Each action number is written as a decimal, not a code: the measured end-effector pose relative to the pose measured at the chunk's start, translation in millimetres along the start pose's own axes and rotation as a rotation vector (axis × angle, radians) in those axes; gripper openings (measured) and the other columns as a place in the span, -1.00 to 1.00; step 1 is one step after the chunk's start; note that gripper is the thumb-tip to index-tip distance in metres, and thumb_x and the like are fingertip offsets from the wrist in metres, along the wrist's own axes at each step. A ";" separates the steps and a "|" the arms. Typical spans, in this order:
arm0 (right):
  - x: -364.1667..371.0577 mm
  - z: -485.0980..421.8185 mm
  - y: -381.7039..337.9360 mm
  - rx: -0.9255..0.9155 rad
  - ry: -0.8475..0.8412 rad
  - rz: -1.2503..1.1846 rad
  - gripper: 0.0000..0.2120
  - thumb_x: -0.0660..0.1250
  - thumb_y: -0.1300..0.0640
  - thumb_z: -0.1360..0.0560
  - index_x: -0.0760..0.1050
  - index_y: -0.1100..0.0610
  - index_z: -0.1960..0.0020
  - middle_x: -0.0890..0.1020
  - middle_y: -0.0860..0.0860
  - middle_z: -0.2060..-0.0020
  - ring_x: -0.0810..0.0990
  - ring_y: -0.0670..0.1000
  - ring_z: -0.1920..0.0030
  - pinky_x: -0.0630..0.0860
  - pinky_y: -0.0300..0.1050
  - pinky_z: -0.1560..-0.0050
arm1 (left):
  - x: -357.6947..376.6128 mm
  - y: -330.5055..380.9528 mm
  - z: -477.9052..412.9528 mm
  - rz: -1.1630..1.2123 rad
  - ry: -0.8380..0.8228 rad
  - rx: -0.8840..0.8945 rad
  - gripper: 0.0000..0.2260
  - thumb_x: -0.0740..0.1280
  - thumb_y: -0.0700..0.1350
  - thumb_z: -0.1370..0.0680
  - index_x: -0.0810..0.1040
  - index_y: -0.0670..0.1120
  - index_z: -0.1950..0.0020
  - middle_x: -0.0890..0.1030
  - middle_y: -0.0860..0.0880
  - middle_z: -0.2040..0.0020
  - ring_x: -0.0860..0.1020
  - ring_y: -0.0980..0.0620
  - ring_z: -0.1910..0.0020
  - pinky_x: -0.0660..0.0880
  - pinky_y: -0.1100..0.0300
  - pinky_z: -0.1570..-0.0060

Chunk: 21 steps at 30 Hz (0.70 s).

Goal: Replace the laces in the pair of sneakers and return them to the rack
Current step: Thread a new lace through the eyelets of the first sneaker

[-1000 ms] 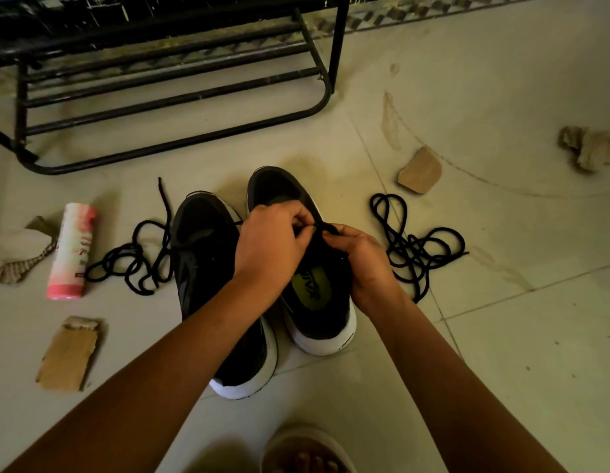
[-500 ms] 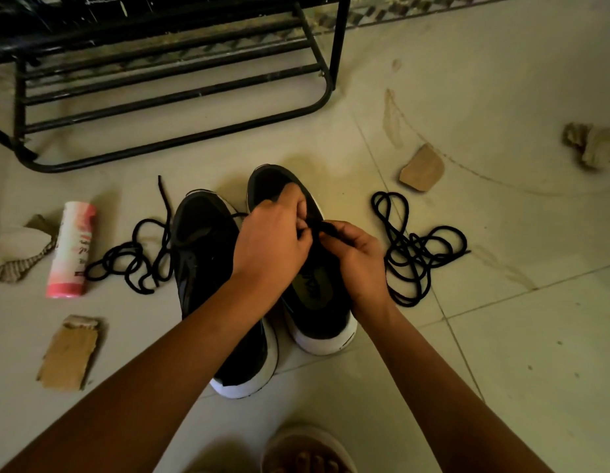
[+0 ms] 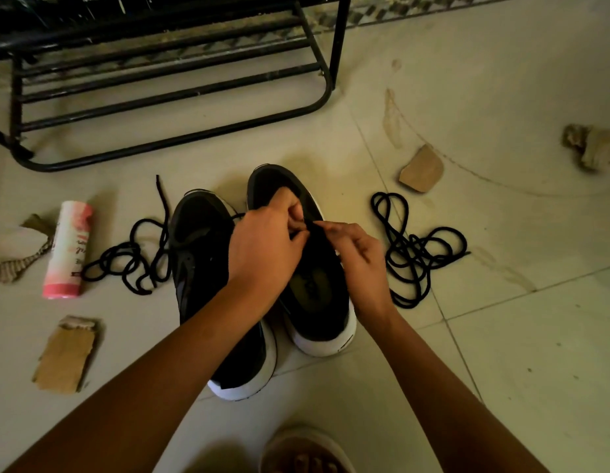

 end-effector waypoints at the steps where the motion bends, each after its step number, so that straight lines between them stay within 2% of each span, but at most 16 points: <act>1: -0.9 -1.9 1.4 0.048 -0.013 -0.082 -0.80 0.23 0.16 -0.57 0.63 0.16 -0.02 0.65 0.04 0.08 0.60 -0.19 0.10 0.50 -0.37 0.10 | 0.2 0.1 0.7 -0.004 0.005 0.008 -0.72 0.45 -0.19 -0.41 0.34 0.03 0.17 0.65 0.04 0.21 0.63 0.05 0.17 0.57 0.00 0.17; 5: -0.9 -13.4 1.2 0.098 -0.101 -0.021 -0.83 0.25 0.27 -0.56 0.62 0.14 0.07 0.65 -0.04 0.24 0.61 -0.22 0.24 0.50 -0.35 0.23 | 0.6 0.0 3.0 0.004 0.014 0.028 -0.75 0.46 -0.19 -0.41 0.40 0.02 0.14 0.64 0.06 0.23 0.62 0.10 0.18 0.58 0.07 0.18; 8: -1.8 -20.2 -1.3 0.121 -0.187 -0.017 -0.85 0.26 0.29 -0.54 0.61 0.16 0.09 0.64 -0.03 0.26 0.59 -0.23 0.28 0.50 -0.36 0.24 | 0.1 -0.4 2.8 0.014 0.009 0.030 -0.78 0.46 -0.20 -0.40 0.45 -0.01 0.10 0.65 0.08 0.22 0.62 0.13 0.17 0.55 0.17 0.16; 10: -2.5 -22.6 -2.8 0.112 -0.225 0.041 -0.86 0.26 0.28 -0.55 0.60 0.19 0.06 0.63 -0.02 0.25 0.57 -0.25 0.30 0.48 -0.39 0.26 | 1.4 -0.5 3.0 0.006 0.006 0.048 -0.78 0.46 -0.19 -0.40 0.46 -0.01 0.09 0.64 0.08 0.21 0.61 0.12 0.16 0.54 0.14 0.13; 12: -0.1 -23.1 -5.5 0.077 -0.216 0.182 -0.85 0.21 0.25 -0.58 0.56 0.16 0.04 0.60 -0.04 0.23 0.55 -0.27 0.31 0.44 -0.41 0.28 | 2.1 -0.4 3.0 -0.061 0.012 0.087 -0.77 0.47 -0.15 -0.38 0.46 -0.02 0.08 0.61 0.05 0.19 0.57 0.05 0.13 0.52 0.06 0.10; 14: 1.1 -23.7 -4.2 0.063 -0.143 0.219 -0.82 0.14 0.22 -0.61 0.49 0.09 0.07 0.57 -0.06 0.21 0.54 -0.21 0.26 0.43 -0.36 0.26 | -0.5 -0.9 2.3 -0.222 0.044 0.143 -0.73 0.49 -0.09 -0.33 0.43 -0.03 0.12 0.54 0.01 0.17 0.47 0.00 0.15 0.44 0.09 0.14; 16: -4.1 -23.8 -1.4 0.149 -0.018 0.021 -0.80 0.08 0.21 -0.63 0.43 0.08 0.09 0.57 -0.05 0.19 0.55 -0.14 0.25 0.42 -0.31 0.27 | -7.0 -0.4 2.3 -0.335 0.052 0.189 -0.69 0.50 0.01 -0.31 0.37 -0.02 0.24 0.46 0.01 0.24 0.39 0.02 0.23 0.31 0.17 0.26; 18: -14.7 -25.3 1.2 0.290 0.090 -0.320 -0.79 0.04 0.24 -0.62 0.43 0.14 0.07 0.63 -0.03 0.24 0.60 -0.11 0.29 0.46 -0.29 0.30 | -11.9 -1.7 2.2 -0.365 -0.039 0.156 -0.65 0.45 0.12 -0.36 0.31 -0.01 0.35 0.41 0.07 0.34 0.39 0.05 0.33 0.22 0.22 0.41; 21: -41.8 -31.6 -0.9 0.422 0.243 -0.828 -0.62 0.01 0.26 -0.59 0.47 0.16 0.30 0.60 -0.01 0.48 0.59 -0.09 0.42 0.46 -0.23 0.24 | -13.8 -5.5 1.6 -0.489 -0.183 0.069 -0.56 0.30 0.29 -0.43 0.31 -0.02 0.40 0.40 0.06 0.44 0.41 0.10 0.42 0.21 0.25 0.47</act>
Point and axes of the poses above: each hand's wrist, its own z-axis away from the middle knuckle, its own x-axis out of the palm, y = z × x, the point moved 5 cm from there along -z, towards the middle knuckle
